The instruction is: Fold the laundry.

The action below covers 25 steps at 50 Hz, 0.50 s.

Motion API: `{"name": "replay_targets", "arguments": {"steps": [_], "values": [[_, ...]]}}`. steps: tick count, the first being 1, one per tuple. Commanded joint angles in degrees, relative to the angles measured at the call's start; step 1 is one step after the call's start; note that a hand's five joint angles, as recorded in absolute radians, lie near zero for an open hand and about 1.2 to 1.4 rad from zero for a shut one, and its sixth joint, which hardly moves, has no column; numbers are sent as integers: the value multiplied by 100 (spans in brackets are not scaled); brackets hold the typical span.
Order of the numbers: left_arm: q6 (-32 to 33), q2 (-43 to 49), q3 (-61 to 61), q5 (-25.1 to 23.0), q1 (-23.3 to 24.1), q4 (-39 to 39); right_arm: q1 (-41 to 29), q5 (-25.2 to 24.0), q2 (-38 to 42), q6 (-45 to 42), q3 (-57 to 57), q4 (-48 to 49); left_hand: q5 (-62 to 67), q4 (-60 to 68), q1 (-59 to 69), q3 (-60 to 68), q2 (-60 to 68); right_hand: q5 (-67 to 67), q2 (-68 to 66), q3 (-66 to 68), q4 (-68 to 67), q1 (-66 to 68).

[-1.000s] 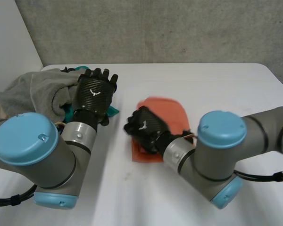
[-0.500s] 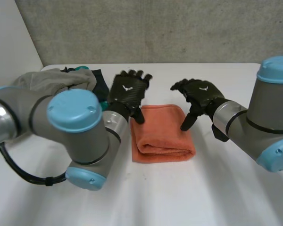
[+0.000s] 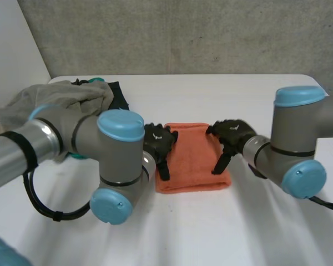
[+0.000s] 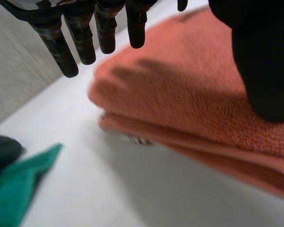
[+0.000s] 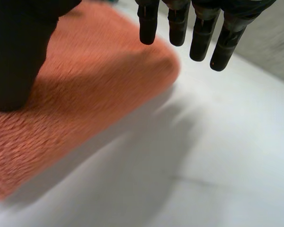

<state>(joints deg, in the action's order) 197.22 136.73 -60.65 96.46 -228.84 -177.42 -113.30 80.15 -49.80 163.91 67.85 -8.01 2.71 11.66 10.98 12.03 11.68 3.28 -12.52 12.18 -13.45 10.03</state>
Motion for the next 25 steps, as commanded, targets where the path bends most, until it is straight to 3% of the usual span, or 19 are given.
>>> {"name": "replay_targets", "arguments": {"steps": [1, 7, 14, 17, 25], "values": [[1, -1007, -412, -57, -11, -538, 553, 9, -995, 984, 1343, 1134, -132, -27, 41, -64, -29, -328, 252, -218, 345, -3], [10, -1736, -949, -399, -178, -1145, 1002, -78, -1445, 1539, 2513, 1496, -149, -44, 25, -81, -46, -328, 252, -218, 345, -3], [-26, -1974, -1292, -1690, -380, -1154, 959, -990, -1165, 1582, 3050, 1715, -15, 90, 159, 53, 88, -328, 252, -218, 345, -3], [-43, -1974, -1309, -1815, -433, -1137, 941, -1220, -910, 1600, 2910, 1803, -15, 91, 159, 54, 89, -328, 252, -218, 345, -3], [-280, -2176, -1433, -1982, -398, -1005, 529, -1195, -452, 2162, 2383, 1935, -31, 74, 142, 37, 72, -328, 252, -218, 345, -3]]}}
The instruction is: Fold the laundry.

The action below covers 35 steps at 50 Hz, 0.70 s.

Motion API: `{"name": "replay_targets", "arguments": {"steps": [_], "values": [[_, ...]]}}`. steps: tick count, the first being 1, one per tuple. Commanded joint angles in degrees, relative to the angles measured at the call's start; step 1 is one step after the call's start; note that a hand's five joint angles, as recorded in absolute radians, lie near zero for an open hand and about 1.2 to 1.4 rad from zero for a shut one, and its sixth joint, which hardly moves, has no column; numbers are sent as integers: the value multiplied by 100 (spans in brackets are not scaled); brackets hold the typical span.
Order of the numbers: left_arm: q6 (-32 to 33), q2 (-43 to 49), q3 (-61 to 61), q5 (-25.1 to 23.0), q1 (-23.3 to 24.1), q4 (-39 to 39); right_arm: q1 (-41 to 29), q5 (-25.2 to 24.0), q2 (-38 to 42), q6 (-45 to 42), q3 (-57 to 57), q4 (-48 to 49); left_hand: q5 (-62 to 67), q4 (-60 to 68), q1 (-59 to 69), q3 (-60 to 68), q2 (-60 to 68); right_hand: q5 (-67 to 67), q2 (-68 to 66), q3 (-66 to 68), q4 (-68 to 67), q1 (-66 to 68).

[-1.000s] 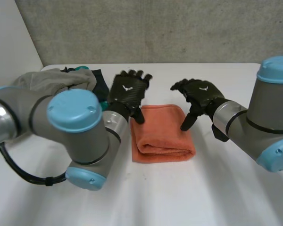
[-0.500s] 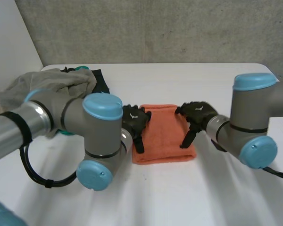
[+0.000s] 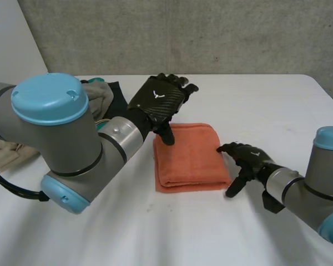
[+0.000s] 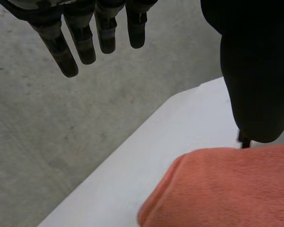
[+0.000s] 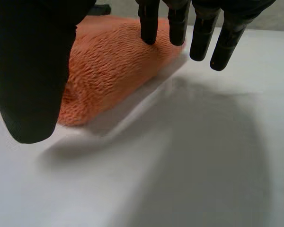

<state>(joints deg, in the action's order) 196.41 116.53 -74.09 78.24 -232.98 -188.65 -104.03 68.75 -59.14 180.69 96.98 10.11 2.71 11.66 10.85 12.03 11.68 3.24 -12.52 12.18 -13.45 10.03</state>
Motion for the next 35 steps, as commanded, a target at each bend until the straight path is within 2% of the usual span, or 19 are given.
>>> {"name": "replay_targets", "arguments": {"steps": [1, 9, 16, 25, 35], "values": [[-226, -226, -88, -195, 8, 118, -434, -55, 508, 510, -574, 123, -31, 74, 155, 37, 72, -324, 252, -218, 345, -3], [-235, -306, -123, -239, 34, 135, -742, 41, 824, 809, -1093, 202, -15, 91, 172, 54, 89, 71, -143, 177, -50, 392], [-235, -394, -272, -248, 43, 135, -856, 515, 1070, 1134, -1488, 202, -15, 91, 172, 54, 89, 289, -361, 395, -268, 610], [-235, -412, -316, -248, 43, 135, -909, 867, 1036, 1223, -1647, 193, -15, 91, 172, 54, 89, -12, -60, 94, 33, 309], [-235, -420, -325, -257, 43, 127, -883, 728, 983, 1214, -1647, 149, -15, 91, 172, 54, 89, 54, -126, 160, -33, 375]]}}
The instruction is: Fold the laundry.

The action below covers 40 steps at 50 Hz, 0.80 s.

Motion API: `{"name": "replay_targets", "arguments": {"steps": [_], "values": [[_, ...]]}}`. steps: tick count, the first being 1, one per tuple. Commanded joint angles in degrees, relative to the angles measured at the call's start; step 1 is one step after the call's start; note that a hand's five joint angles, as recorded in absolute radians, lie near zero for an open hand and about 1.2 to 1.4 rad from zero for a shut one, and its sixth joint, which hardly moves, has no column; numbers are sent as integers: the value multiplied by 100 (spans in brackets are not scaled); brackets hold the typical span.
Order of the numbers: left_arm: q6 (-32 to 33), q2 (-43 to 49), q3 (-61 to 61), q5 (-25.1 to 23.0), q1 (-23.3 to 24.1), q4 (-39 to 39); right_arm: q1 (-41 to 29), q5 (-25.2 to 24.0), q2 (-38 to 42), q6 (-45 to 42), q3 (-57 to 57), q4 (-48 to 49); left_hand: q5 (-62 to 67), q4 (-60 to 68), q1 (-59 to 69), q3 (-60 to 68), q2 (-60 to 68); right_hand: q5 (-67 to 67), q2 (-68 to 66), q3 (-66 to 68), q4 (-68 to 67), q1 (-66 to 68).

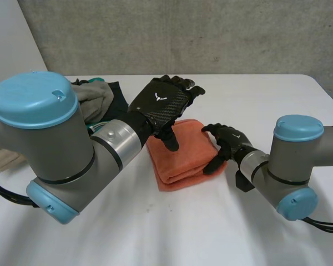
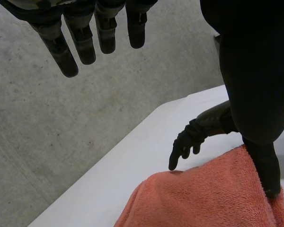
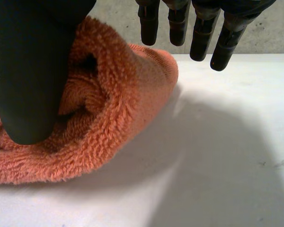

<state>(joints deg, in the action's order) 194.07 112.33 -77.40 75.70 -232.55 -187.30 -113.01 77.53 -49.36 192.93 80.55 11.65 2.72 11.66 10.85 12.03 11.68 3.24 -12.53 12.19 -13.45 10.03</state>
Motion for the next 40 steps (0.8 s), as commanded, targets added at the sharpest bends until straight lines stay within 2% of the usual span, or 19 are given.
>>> {"name": "replay_targets", "arguments": {"steps": [1, 3, 6, 7, 8, 11, 12, 19, 24, 33, 40], "values": [[-1, -1, 5, -3, 8, -9, 16, -177, 32, -10, -22, 4, -15, 91, 172, 54, 89, 71, -142, 176, -50, 392], [-9, -1, 5, -3, 8, -9, 7, -256, 111, -10, -48, 13, -15, 91, 172, 54, 89, 189, -259, 293, -167, 509], [-9, -9, 5, -3, 17, 0, -10, -458, 321, -10, -206, 22, -15, 91, 172, 54, 89, 1462, -1532, 1567, -1440, 1783], [-9, -9, 5, -3, 26, 0, -10, -519, 365, -10, -259, 22, -15, 91, 172, 54, 89, 2101, -2171, 2205, -2079, 2421], [-9, -9, 5, -3, 26, 0, -2, -581, 488, 8, -416, 22, -15, 91, 172, 54, 89, 3422, -3493, 3527, -3401, 3743], [-1, -36, 5, -3, 17, 0, -2, -643, 647, 8, -680, -31, -15, 91, 172, 54, 89, 5330, -5401, 5435, -5309, 5651], [-9, -36, 5, -3, 17, 0, -2, -634, 725, -10, -881, -100, -15, 91, 172, 54, 89, 6663, -6733, 6767, -6641, 6984], [-1, -45, 5, -3, -18, 0, 95, -432, 867, -10, -1621, -444, -15, 91, 172, 54, 89, 6676, -6747, 6781, -6655, 6997], [-1, -36, 40, -12, -27, -26, 629, 190, 1130, -54, -2270, -470, 1, 107, 189, 71, 105, 6676, -6747, 6781, -6655, 6997], [-1, -10, 181, -12, -9, -44, 1298, 982, 1754, -133, -3554, -488, 18, 124, 206, 88, 122, 6676, -6747, 6781, -6655, 6997], [-1, 140, 401, -12, -9, -53, 1966, 1537, 2422, -580, -4819, -619, 35, 141, 222, 104, 139, 6676, -6747, 6781, -6655, 6997]]}}
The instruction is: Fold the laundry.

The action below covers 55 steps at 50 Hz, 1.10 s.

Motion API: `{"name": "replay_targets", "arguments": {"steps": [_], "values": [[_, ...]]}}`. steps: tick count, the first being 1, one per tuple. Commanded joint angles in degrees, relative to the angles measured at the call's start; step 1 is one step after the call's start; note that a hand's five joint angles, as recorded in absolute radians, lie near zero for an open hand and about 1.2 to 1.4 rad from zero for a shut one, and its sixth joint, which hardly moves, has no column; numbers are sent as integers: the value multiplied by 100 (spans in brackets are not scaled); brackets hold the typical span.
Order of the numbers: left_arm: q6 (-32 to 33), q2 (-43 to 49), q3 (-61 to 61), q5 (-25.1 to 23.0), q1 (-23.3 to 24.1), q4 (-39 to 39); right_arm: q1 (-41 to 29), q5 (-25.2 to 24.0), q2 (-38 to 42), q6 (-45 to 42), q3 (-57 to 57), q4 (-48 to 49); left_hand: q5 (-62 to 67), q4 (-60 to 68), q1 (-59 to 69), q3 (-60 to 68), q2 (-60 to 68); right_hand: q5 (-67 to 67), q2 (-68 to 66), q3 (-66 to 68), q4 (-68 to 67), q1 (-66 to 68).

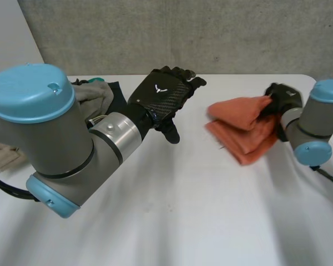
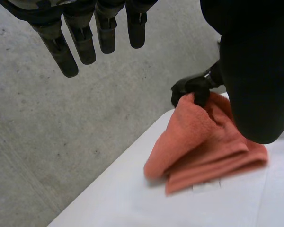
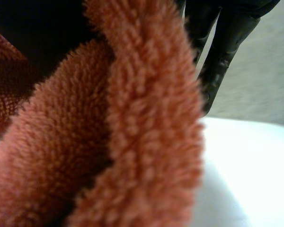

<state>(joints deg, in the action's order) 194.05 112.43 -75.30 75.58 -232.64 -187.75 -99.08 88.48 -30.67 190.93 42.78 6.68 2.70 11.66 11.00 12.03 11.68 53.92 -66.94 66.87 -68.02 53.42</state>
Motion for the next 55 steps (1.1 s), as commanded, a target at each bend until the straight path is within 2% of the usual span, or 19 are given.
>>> {"name": "replay_targets", "arguments": {"steps": [1, 9, 19, 27, 28, 29, 30, 36, 42, 46, 49, 51, 55], "values": [[2, 156, 217, 0, -1, -7, 713, 521, 710, -485, -1348, -167, 37, 141, 207, 104, 139, 1608, -1306, 1313, -1198, 2658], [-7, 349, 367, 9, -1, -7, 1347, 583, 1475, -1030, -2563, -247, 71, 175, 241, 138, 173, 1608, -1306, 1313, -1198, 2658], [-7, 358, 367, 18, 8, -7, 1743, 565, 1599, -1558, -2977, -264, 88, 191, 257, 155, 190, 1608, -1306, 1313, -1198, 2658], [-7, 358, 358, 18, 26, 2, 1778, 205, 1608, -1602, -2969, -273, 105, 208, 274, 172, 206, 1608, -1306, 1313, -1198, 2658], [-7, 350, 349, 18, 26, 10, 1769, 188, 1608, -1602, -2960, -282, 105, 208, 274, 172, 206, 1098, -796, 802, -688, 2147], [-7, 341, 332, 18, 26, 10, 1769, 179, 1608, -1646, -2925, -299, 105, 208, 274, 172, 206, -4020, 4322, -4315, 4430, -2970], [-7, 341, 314, 18, 26, 10, 1761, 179, 1608, -1681, -2890, -325, 105, 208, 274, 172, 206, -5392, 5694, -5687, 5802, -4342], [-7, 332, 261, 27, 70, 19, 1760, 205, 1529, -2120, -2425, -466, 88, 191, 257, 155, 190, -5392, 5694, -5687, 5802, -4342], [-16, 262, 174, 35, 70, 54, 1953, 406, 704, -2806, -1151, -423, 88, 191, 257, 155, 190, -5392, 5694, -5687, 5802, -4342], [-16, 95, 94, 27, 61, 46, 2121, 968, 53, -3438, -535, -72, 71, 175, 241, 138, 173, -5392, 5694, -5687, 5802, -4342], [-25, -11, 59, 35, 35, 28, 2095, 1285, -509, -3887, -105, 552, 54, 158, 224, 121, 156, -5392, 5694, -5687, 5802, -4342], [-25, -37, 68, 53, 17, 28, 2086, 1286, -825, -4001, 220, 894, 54, 158, 224, 121, 156, -5392, 5694, -5687, 5802, -4342], [2, -204, 68, 106, -62, -7, 1876, 945, -1956, -4019, 1396, 1859, 54, 158, 224, 121, 156, -5392, 5694, -5687, 5802, -4342]]}}
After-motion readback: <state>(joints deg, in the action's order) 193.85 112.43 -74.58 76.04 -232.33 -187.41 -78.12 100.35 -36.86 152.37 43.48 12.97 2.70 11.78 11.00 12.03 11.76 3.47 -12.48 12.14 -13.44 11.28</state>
